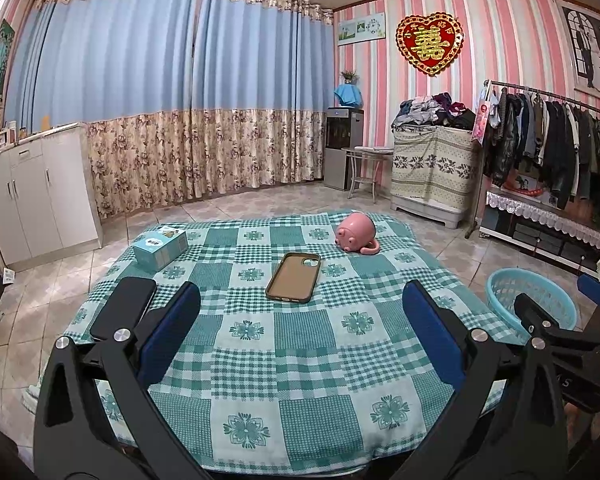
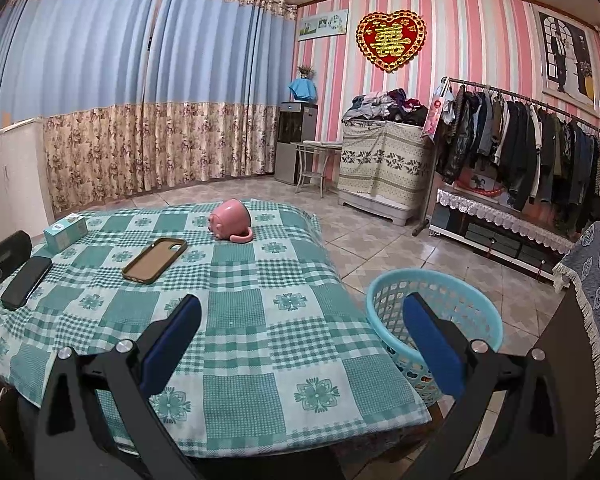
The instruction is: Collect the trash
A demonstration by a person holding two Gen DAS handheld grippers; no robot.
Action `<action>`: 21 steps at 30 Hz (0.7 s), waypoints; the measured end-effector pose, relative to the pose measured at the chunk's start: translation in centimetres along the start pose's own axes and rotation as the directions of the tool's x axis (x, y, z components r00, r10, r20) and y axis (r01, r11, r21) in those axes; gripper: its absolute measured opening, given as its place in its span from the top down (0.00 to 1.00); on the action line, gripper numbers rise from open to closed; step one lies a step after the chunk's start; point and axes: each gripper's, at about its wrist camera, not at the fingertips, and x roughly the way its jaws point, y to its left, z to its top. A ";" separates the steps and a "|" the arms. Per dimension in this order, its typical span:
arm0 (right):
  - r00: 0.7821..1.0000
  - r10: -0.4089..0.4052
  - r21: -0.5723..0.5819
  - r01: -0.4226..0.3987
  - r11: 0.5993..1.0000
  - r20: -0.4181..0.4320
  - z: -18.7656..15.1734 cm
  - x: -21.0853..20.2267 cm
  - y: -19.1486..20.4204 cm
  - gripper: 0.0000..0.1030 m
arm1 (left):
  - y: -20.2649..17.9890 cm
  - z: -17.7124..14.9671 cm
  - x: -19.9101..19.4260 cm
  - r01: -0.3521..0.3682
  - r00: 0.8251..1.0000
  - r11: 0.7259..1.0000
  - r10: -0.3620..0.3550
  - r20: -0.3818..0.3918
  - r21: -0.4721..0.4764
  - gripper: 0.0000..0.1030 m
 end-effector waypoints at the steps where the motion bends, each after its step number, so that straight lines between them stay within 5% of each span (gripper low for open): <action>1: 1.000 0.000 0.000 0.000 1.000 0.001 0.0 0.0 0.0 0.04 | 0.0 -0.1 0.0 0.001 1.000 1.000 -0.001 0.000 -0.001 0.05; 21: 1.000 0.000 0.000 0.000 1.000 -0.001 -0.1 0.0 0.0 0.04 | -0.3 0.0 -0.4 0.001 1.000 1.000 -0.001 0.010 0.000 0.05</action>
